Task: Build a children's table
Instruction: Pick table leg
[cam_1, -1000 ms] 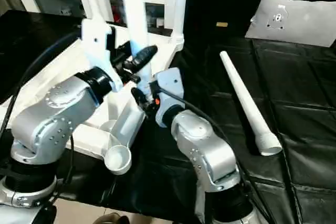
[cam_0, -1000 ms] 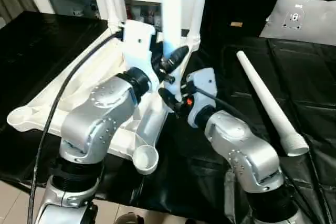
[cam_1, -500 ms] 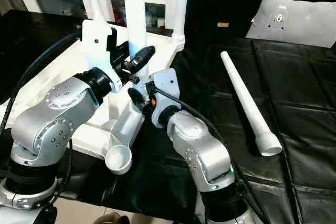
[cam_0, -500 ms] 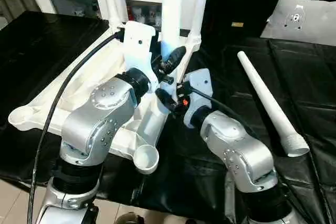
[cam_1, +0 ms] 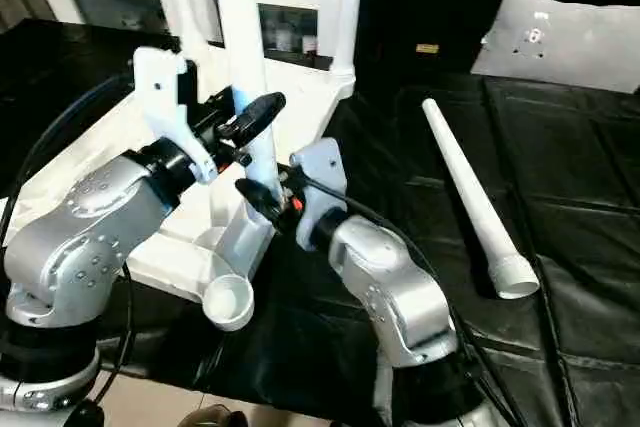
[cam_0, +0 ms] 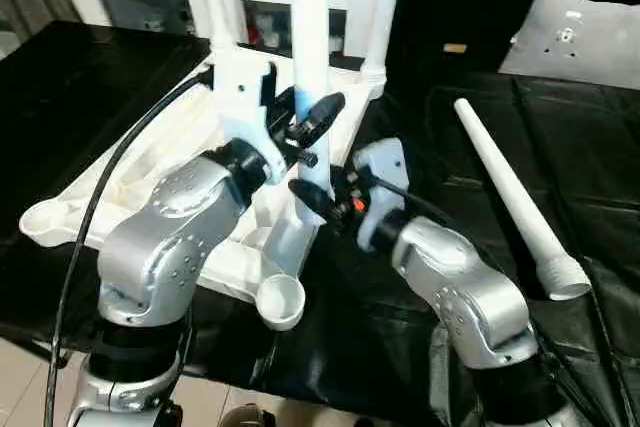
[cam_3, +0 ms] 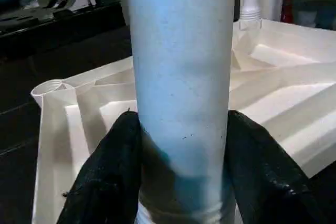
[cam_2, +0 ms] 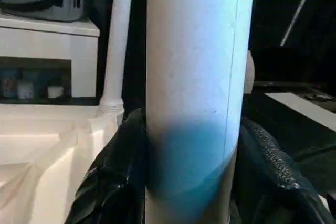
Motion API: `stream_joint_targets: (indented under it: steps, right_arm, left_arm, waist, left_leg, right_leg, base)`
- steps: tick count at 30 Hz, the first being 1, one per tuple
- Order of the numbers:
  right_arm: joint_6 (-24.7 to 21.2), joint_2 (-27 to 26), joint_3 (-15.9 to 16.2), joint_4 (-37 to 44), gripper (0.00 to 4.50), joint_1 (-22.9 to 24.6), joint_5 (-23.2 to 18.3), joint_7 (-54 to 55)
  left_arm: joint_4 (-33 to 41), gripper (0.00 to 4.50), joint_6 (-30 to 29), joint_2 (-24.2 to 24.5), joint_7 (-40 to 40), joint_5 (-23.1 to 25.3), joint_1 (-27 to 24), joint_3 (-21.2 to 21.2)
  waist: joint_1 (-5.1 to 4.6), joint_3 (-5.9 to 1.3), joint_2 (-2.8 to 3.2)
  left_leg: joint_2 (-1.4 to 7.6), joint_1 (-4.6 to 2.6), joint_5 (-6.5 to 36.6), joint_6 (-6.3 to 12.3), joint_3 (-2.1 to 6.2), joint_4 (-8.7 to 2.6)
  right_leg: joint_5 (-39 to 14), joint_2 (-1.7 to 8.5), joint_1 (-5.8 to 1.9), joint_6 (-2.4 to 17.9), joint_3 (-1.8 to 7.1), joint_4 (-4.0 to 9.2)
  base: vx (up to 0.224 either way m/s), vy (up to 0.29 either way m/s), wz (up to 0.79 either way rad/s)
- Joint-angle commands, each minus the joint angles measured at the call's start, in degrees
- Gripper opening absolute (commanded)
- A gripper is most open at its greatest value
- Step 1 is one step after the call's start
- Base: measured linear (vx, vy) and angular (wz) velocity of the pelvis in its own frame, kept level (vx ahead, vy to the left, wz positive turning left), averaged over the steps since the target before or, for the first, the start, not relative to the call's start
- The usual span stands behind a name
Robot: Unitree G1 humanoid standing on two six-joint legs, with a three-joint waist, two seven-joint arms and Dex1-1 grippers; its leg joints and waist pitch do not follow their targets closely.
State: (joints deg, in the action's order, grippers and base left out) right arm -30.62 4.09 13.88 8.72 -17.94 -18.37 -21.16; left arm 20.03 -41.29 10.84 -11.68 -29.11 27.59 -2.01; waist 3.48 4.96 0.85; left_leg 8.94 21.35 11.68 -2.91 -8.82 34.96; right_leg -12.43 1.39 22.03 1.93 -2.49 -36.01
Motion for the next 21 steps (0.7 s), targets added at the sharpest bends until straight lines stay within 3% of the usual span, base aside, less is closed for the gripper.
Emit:
stream_joint_targets:
  steps: [1,5,13,14,16,19,21]
  right_arm:
    - [1.6,0.0,-1.1,1.9,1.93,-0.2,-1.8,-1.7]
    - [2.6,0.5,-0.6,1.8,1.93,0.3,-1.2,-2.2]
    - [4.8,4.4,1.0,4.7,1.93,6.0,0.4,-5.7]
    - [5.1,5.1,1.2,5.4,1.93,7.1,0.3,-6.1]
    - [5.4,5.4,1.3,5.8,1.93,7.8,0.3,-6.5]
    - [7.0,6.3,1.6,6.8,1.93,9.9,0.5,-7.8]
    - [8.9,7.2,1.6,7.4,1.93,11.9,0.5,-9.0]
  left_arm:
    - [1.0,2.58,-0.4,0.1,-1.6,-1.7,-0.2,0.5]
    - [1.3,2.58,-1.0,0.4,-2.0,-1.7,-1.0,0.2]
    - [4.9,2.58,3.0,2.4,-9.0,-3.1,-8.7,-2.0]
    - [6.0,2.58,3.3,3.1,-10.8,-3.7,-9.8,-3.0]
    - [6.6,2.58,3.6,3.4,-12.1,-4.3,-10.5,-3.4]
    - [7.5,2.58,4.0,3.3,-15.0,-6.5,-12.8,-3.4]
    - [7.8,2.58,5.0,3.9,-18.1,-7.4,-14.9,-3.6]
  waist:
    - [0.13,-4.52,0.44]
    - [0.21,-4.62,0.57]
    - [0.26,-4.75,0.53]
    - [0.17,-4.37,0.22]
    - [0.23,-4.22,0.37]
    - [0.01,-3.64,0.14]
    - [0.06,-3.67,0.18]
  left_leg:
    - [3.77,-0.18,3.3,-0.53,1.31,-3.6]
    - [3.72,-0.24,4.0,-0.79,1.32,-3.53]
    - [3.82,-0.05,2.2,0.29,1.36,-3.44]
    - [3.82,-0.08,4.0,0.57,1.27,-3.68]
    - [3.86,-0.23,5.6,0.44,1.25,-3.76]
    - [3.89,-0.33,8.6,0.04,1.24,-4.11]
    - [3.84,-0.34,9.2,0.03,1.32,-4.12]
  right_leg:
    - [-1.5,6.35,-3.44,10.0,3.6,3.84]
    - [-3.4,6.32,-3.37,9.8,3.61,3.98]
    - [0.4,6.19,-3.44,9.9,3.54,3.65]
    - [-2.0,6.18,-3.25,9.8,3.57,4.06]
    - [-5.0,6.25,-3.15,9.6,3.6,4.29]
    - [-12.1,6.26,-2.88,8.3,3.66,4.99]
    - [-14.9,6.35,-2.77,7.1,3.8,5.32]
  base:
    - [0.0,0.0,0.0]
    - [0.0,0.0,0.0]
    - [0.0,0.0,0.0]
    - [0.0,0.0,0.0]
    - [0.0,0.0,0.0]
    - [0.0,0.0,0.0]
    - [0.0,0.0,0.0]
